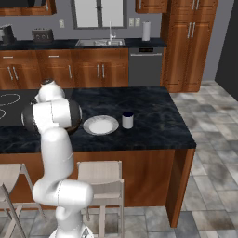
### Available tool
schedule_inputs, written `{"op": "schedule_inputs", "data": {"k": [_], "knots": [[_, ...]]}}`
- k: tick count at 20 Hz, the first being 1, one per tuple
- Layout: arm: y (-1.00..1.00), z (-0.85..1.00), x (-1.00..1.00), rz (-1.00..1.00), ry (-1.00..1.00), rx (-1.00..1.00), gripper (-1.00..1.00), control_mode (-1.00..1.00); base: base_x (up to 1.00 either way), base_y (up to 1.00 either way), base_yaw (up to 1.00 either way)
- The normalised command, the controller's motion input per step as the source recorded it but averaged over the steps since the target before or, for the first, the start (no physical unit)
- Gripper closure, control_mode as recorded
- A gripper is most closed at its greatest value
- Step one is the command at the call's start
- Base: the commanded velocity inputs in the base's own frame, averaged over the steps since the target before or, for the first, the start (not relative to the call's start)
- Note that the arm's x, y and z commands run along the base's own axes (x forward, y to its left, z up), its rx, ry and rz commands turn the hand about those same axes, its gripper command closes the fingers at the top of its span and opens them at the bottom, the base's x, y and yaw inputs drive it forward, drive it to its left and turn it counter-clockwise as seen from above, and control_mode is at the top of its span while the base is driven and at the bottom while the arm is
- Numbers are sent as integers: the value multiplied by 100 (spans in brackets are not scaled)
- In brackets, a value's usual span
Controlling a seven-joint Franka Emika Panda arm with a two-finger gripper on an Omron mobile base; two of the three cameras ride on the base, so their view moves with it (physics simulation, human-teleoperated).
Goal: Pick up the pan with the steak in it and place it on the dining table. Then place the steak on the plate.
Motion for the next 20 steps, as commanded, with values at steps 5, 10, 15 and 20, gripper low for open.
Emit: {"op": "schedule_inputs", "data": {"k": [5, 10, 15, 20], "knots": [[0, -1, 1, 1, 3, 0, -100, -100, 0, 0, 0], [0, -16, 2, 0, 3, 0, -100, -100, 0, 0, 0], [0, -24, 5, 0, 2, 0, -100, -100, 0, 0, 0], [0, -23, 7, 0, 1, 0, -100, -100, 0, 0, 0]]}}
